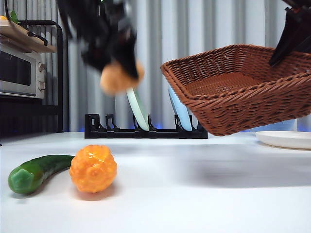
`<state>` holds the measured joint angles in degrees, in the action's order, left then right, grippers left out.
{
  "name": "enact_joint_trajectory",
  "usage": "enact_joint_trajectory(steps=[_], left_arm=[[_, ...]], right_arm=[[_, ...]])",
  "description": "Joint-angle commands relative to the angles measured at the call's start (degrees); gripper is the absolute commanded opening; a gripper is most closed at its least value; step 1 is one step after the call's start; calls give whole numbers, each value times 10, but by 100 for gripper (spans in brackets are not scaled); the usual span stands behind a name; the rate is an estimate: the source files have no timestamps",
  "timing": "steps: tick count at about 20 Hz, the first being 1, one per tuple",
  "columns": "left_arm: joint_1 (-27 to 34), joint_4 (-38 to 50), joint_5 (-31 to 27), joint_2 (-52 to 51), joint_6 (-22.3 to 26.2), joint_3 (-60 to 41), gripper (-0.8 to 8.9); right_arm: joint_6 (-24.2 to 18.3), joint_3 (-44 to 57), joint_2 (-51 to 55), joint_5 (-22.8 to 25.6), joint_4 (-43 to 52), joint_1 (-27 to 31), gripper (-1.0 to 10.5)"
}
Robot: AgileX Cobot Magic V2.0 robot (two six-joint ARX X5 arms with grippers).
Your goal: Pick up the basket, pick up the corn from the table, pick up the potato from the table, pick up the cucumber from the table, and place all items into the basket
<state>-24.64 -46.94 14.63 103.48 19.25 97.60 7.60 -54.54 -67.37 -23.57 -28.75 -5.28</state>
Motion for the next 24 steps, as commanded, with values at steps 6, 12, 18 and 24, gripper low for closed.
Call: enact_joint_trajectory(steps=[6, 12, 18, 24], left_arm=[[-79, 1, 7, -130, -103, 16, -8], [-168, -5, -148, -78, -139, 15, -8], [-190, -2, -148, 5, -181, 15, -8], [-209, -7, -145, 21, -223, 15, 598]], right_arm=[[84, -4, -72, -5, 54, -62, -16], [136, -4, -95, -22, 113, -102, -16], [140, -4, -95, -65, 114, -102, -16], [140, -4, -95, -64, 115, -102, -16]])
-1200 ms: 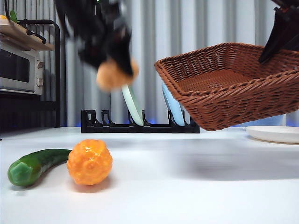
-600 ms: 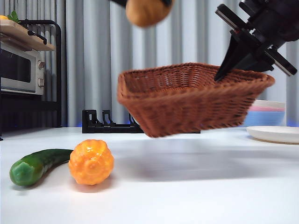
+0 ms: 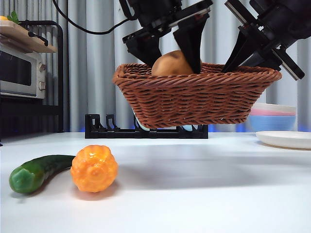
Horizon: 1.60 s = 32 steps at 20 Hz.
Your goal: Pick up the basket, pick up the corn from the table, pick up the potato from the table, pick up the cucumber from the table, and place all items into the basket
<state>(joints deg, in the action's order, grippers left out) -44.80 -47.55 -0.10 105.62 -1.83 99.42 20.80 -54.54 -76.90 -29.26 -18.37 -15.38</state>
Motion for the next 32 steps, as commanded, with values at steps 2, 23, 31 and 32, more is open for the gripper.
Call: enact_joint_trajectory(steps=[2, 23, 31, 32], left_arm=[[-10, -8, 3, -9, -6, -3, 598], [-4, -113, -74, -431, -151, -376, 597], [104, 45, -74, -349, -153, -515, 593], [117, 63, -70, -334, -144, -515, 593]], right_arm=[[8, -4, 0, -7, 17, -1, -16], [8, -5, 2, -9, 38, 64, -16], [8, -5, 2, -9, 38, 68, -16], [8, -5, 2, -9, 38, 68, -16]])
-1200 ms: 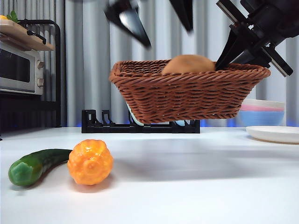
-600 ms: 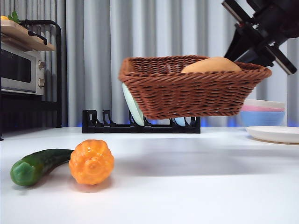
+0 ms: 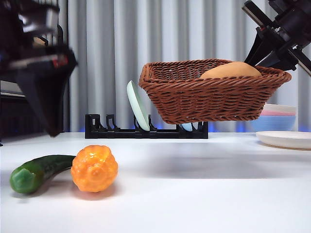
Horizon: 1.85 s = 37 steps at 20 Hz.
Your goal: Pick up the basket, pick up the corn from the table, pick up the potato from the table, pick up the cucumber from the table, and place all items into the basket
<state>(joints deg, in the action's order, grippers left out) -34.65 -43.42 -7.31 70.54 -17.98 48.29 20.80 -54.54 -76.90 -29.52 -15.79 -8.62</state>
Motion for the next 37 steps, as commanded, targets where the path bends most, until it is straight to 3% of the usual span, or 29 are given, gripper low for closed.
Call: enact_joint_trajectory(steps=[1, 5, 8, 10, 12, 17, 22, 26, 27, 31, 37], left_arm=[[27, 38, 3, 34, 18, -4, 593], [57, 97, 65, 106, 30, -4, 593], [59, 115, 59, 150, 32, -4, 549], [59, 115, 45, 165, 48, -4, 333], [59, 115, 44, 170, 74, -4, 8], [64, 84, 40, 152, 106, -4, -8], [65, 52, 50, -19, 87, 5, -8], [61, 92, 152, -132, 57, 83, -8], [57, 99, 178, -132, 57, 115, -8], [21, 147, 180, -73, 59, 212, -8], [-22, 237, 179, 66, 36, 230, -8]], right_arm=[[8, -5, 2, -6, 12, 0, -16], [7, -5, 2, -5, 12, 0, -16], [7, -5, 2, -5, 12, 0, -16], [7, -5, 2, -5, 12, 0, -16], [7, -5, 2, -4, 12, 0, -16], [8, -5, 2, -4, 12, 0, -16], [8, -5, 2, -2, 12, -1, -16], [8, -5, 2, -1, 12, -5, -16], [8, -5, 2, -2, 12, -8, -16], [8, -5, 2, -2, 12, -30, -16], [8, -5, 2, -2, 12, -71, -16]])
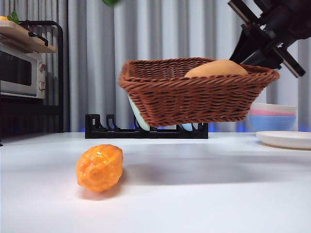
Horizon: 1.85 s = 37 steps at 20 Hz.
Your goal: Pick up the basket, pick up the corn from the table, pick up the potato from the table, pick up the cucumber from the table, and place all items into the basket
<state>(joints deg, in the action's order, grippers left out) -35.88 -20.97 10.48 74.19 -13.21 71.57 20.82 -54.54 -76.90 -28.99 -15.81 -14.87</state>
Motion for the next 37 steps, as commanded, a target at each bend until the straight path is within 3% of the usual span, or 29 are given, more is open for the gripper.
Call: enact_joint_trajectory(steps=[1, 4, 5, 7, 8, 13, 16, 21, 23, 26, 29, 32, 34, 37], left_arm=[[-16, 21, 0, 55, -12, -2, -8], [-29, 24, -1, 111, -12, -2, 3], [-33, 18, -1, 124, -12, -2, 72], [-40, 7, -11, 133, -12, -2, 395], [-43, 3, -28, 133, -11, -2, 492], [-50, -26, -24, 130, -11, 9, 503], [-50, -119, -27, 99, 11, 57, 503], [-66, -268, -31, -50, 30, 107, 503], [-77, -354, -57, -103, 31, 107, 503], [-106, -444, -148, -144, 5, 80, 503], [-137, -418, -202, -167, -56, -22, 503], [-143, -315, -209, -159, -96, -147, 503], [-143, -236, -208, -136, -112, -207, 503], [-141, -187, -210, -87, -112, -224, 503]], right_arm=[[8, -5, 2, -7, 12, -14, -16], [12, -5, 2, -7, 12, -29, -16], [14, -5, 2, -7, 12, -33, -16], [16, -5, 2, -7, 12, -39, -16], [17, -5, 2, -7, 12, -41, -16], [18, -5, 2, -7, 7, -44, -16], [17, -5, 2, -6, 3, -43, -16], [16, -5, 2, 9, 7, -35, -16], [16, -5, 2, 8, 18, -31, -16], [23, -5, 2, 7, 40, -19, -16], [27, -9, 2, 6, 48, -6, -16], [27, -21, 2, 6, 49, 7, -16], [28, -31, 2, 5, 49, 19, -16], [28, -42, 2, 5, 49, 33, -16]])
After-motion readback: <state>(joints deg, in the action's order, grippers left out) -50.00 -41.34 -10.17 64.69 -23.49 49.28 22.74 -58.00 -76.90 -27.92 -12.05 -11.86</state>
